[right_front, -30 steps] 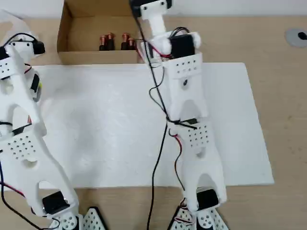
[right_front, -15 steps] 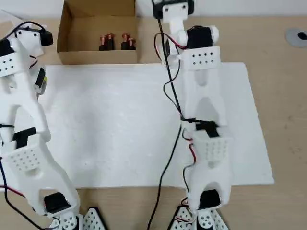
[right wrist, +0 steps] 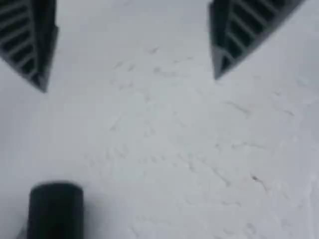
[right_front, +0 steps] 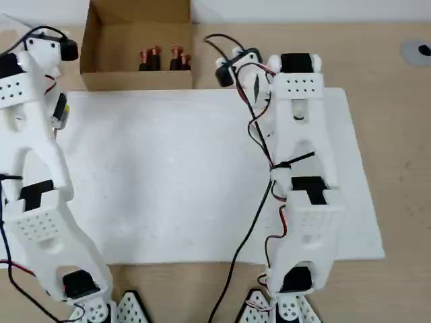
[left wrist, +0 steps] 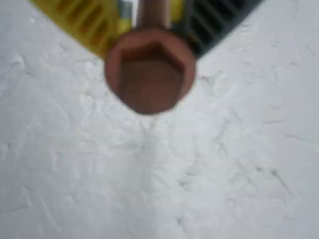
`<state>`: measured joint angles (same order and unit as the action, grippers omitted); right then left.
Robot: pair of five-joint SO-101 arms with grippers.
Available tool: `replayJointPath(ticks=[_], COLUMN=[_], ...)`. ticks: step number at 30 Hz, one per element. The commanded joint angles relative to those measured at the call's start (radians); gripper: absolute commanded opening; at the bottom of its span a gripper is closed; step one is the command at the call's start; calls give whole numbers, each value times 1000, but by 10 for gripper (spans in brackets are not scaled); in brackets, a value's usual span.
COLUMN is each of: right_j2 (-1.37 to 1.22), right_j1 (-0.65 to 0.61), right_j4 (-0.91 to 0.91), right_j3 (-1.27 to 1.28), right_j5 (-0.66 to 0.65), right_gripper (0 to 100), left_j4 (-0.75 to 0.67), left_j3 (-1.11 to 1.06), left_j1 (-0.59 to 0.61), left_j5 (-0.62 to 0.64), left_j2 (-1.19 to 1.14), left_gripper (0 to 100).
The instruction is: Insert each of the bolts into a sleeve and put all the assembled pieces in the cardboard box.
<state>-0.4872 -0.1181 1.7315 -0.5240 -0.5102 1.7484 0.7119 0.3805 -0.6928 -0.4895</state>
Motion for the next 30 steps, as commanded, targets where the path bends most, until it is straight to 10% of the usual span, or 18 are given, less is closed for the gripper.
replayJointPath(ticks=[1,30], right_j2=[85,-424], right_j1=[8,25], right_j4=[-20,17], right_j3=[7,-432], right_j5=[-133,-242], right_gripper=[250,250], left_j4=[5,5], left_j3=[8,112], left_j1=[-23,-14], left_j5=[5,5], left_j2=[74,74], left_gripper=[12,13])
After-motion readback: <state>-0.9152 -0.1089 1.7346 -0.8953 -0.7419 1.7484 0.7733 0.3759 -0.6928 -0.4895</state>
